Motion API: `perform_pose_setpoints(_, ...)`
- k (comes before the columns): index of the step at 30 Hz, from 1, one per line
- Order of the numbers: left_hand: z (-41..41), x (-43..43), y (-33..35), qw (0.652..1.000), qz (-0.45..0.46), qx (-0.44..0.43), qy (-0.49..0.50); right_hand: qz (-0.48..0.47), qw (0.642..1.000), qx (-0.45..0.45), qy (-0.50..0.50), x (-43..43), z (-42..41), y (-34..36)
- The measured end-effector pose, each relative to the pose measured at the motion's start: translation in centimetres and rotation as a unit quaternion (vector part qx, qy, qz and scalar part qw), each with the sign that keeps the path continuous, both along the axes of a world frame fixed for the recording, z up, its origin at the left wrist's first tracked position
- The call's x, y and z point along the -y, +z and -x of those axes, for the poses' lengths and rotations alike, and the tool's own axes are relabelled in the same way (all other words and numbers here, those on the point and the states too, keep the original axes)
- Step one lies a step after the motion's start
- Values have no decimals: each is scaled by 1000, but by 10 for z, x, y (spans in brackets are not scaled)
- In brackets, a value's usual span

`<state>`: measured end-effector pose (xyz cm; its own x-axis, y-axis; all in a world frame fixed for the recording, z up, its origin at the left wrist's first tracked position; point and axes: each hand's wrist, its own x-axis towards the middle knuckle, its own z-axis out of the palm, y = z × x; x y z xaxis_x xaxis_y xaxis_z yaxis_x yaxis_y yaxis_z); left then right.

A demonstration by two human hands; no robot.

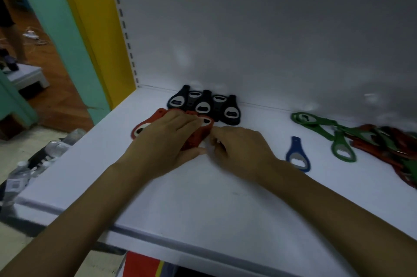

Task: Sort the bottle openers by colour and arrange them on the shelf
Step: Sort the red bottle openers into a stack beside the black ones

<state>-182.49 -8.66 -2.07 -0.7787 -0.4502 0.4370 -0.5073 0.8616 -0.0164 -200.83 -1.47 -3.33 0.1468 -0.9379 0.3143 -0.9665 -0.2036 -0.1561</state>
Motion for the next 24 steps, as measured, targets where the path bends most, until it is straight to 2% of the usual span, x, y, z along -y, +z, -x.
perform_pose_setpoints(7,94,-32,-7,993,31,-11,-117,26,990,8,-139,-64,77,14)
perform_pose_setpoints(13,215,-95,-8,966,-14,-40,-254,39,954,43,-293,-162,144,14)
perform_pose_setpoints(16,269,-129,-13,943,-148,-71,-291,71,926,63,-366,-199,174,14)
perform_pose_setpoints(18,294,-147,-20,918,-257,-113,-281,90,908,73,-403,-215,190,12)
perform_pose_setpoints(21,314,-159,-26,829,-467,-178,-251,101,893,91,-429,-222,207,8)
perform_pose_setpoints(24,315,-149,-30,758,-584,-217,-192,110,895,79,-426,-203,217,8)
